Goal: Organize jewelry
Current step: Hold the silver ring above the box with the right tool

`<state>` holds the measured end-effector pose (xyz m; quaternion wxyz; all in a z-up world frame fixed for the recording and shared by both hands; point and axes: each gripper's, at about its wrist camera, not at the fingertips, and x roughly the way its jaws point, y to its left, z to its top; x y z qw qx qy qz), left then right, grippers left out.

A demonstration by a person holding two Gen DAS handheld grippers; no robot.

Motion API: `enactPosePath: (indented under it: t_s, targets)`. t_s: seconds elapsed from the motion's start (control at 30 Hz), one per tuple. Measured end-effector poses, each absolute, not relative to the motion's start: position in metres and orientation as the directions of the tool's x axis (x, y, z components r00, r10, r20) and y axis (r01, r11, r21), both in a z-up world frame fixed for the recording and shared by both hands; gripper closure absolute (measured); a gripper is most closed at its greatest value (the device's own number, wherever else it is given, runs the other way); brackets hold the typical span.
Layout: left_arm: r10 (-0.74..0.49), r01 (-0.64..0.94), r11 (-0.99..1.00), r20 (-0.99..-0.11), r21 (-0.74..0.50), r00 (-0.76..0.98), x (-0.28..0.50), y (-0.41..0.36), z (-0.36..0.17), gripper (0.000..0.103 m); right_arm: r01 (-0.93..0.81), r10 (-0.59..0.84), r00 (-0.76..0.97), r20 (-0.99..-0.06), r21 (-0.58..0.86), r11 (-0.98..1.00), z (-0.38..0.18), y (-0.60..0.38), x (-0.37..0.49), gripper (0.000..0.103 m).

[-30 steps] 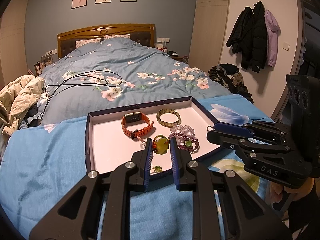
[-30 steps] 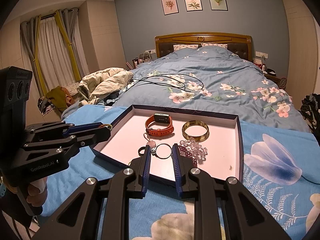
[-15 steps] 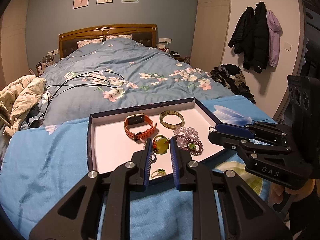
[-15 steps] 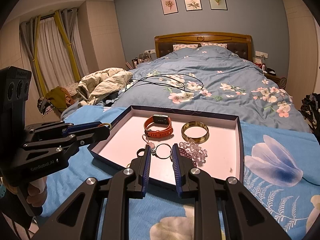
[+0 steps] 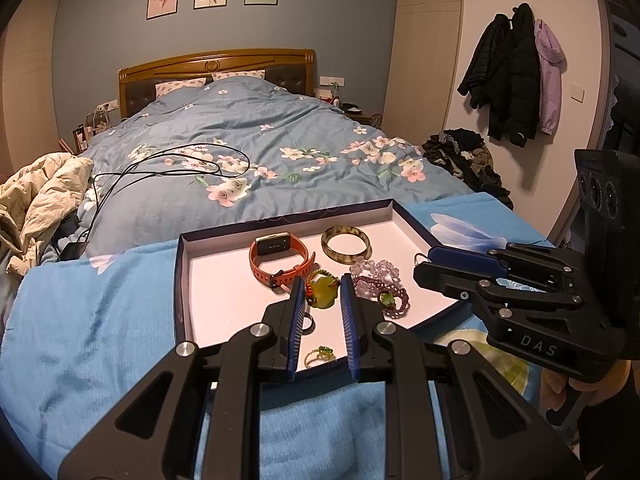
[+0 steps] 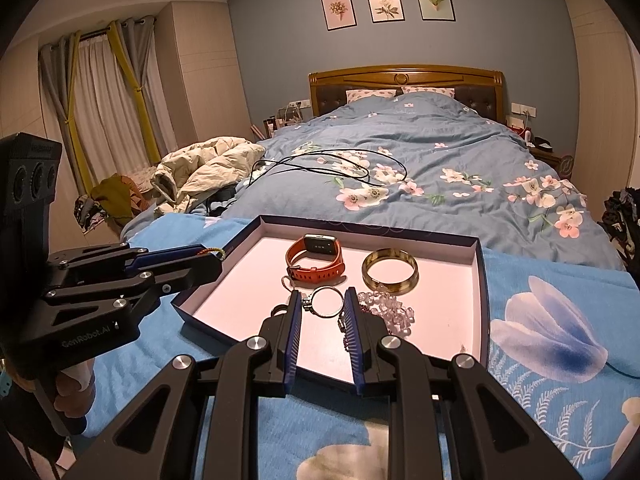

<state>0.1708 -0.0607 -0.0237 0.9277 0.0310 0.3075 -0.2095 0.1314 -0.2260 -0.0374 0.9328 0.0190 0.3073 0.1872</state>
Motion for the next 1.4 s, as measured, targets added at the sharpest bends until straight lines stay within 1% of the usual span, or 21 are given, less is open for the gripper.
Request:
enactPosePath:
  t_s: [0.67,1.4]
  targets:
    - [-0.363,0.399,0.914,-0.587,-0.075,0.723,0.18,-0.063,-0.024,0.085,-0.334,0.36,0.738,-0.571,0.154,0.93,-0.037,-0.225,0.135,0.083]
    - [-0.338,0.372,0.925,-0.613,-0.077,0.714,0.202,-0.063,-0.045,0.085,-0.322,0.359,0.726,-0.586,0.171,0.931,-0.046,-0.23,0.15,0.083]
